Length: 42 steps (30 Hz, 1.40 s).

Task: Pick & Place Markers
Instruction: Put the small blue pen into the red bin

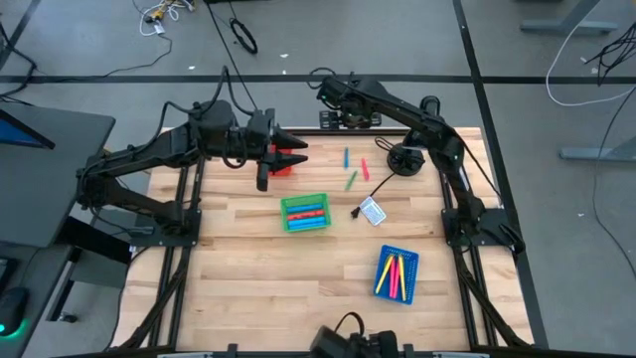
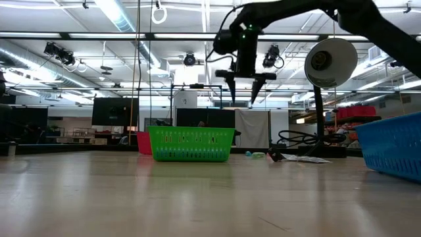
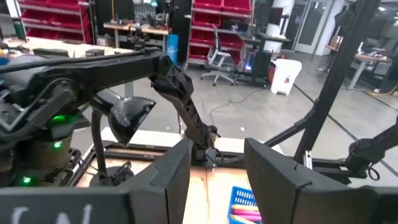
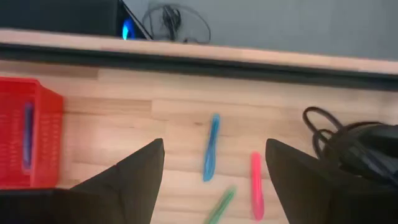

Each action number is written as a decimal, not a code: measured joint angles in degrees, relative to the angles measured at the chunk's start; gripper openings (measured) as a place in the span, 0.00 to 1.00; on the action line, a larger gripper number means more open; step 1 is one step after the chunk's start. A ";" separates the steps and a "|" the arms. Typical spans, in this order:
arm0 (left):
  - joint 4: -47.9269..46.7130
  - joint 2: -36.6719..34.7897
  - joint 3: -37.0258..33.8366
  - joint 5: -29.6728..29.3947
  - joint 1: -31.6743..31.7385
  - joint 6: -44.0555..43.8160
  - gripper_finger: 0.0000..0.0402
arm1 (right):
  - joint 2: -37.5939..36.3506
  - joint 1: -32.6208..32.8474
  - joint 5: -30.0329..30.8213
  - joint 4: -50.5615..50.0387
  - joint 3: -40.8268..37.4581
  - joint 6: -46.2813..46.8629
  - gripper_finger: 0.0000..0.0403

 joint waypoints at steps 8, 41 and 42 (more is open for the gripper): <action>-3.70 0.02 0.00 0.02 0.00 0.03 0.39 | 5.09 -0.58 -3.36 -0.17 -0.05 -0.93 0.65; -6.32 0.02 0.00 -1.70 0.07 3.06 0.39 | 5.42 -2.61 -18.92 16.68 -21.11 -0.98 0.70; -6.32 0.02 0.00 -1.68 0.07 3.06 0.39 | 5.42 -2.81 -18.94 16.76 -21.11 -0.98 0.70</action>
